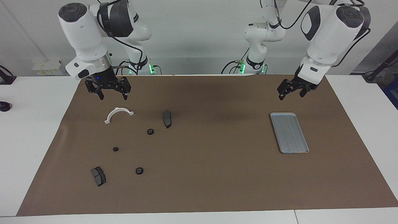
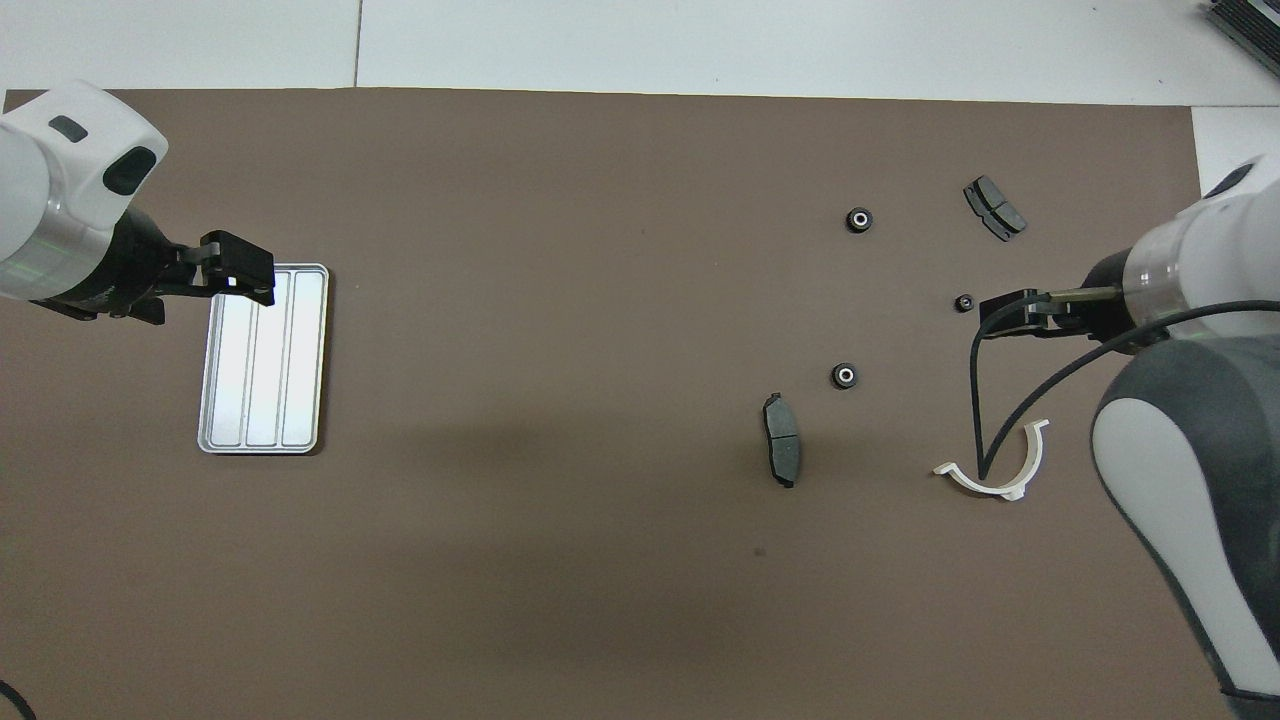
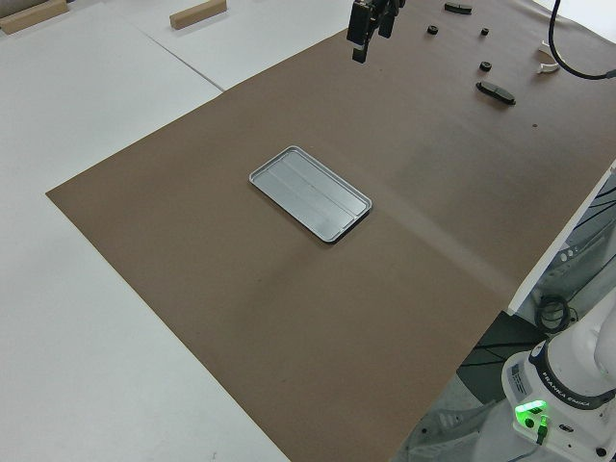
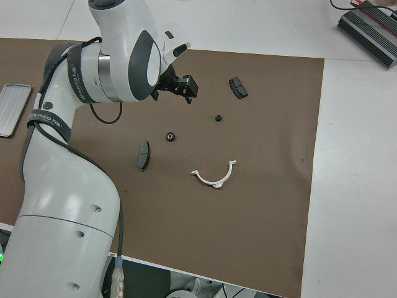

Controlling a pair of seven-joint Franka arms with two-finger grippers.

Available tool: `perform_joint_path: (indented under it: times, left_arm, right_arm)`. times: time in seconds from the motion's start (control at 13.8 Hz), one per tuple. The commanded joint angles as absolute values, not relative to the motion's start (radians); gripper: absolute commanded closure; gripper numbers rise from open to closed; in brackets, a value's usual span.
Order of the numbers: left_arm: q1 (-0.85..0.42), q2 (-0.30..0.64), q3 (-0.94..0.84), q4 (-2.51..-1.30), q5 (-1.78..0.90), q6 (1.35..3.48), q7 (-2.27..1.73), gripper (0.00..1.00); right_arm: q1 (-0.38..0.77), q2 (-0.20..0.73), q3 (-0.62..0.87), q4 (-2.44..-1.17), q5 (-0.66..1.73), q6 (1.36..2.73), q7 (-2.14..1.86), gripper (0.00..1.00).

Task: Pick bearing gear from pile to tray
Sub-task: 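Move the right gripper toward the black bearing gear mid-table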

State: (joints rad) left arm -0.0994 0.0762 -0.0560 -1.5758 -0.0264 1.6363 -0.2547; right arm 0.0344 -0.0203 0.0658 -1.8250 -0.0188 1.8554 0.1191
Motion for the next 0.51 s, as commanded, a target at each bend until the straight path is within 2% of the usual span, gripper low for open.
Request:
perform_joint_path:
  times: [0.0,0.43]
  left_arm:
    - [-0.091,0.043,-0.06,-1.615,-0.026,1.655,-0.25,0.0]
    - [-0.091,0.043,-0.06,-1.615,-0.026,1.655,-0.25,0.0]
  right_arm:
    - [0.038,0.009,0.071,-1.913,0.009,1.991,0.101,0.0]
    - [0.083,0.118,0.071,-2.014,0.009,2.19,0.109,0.0]
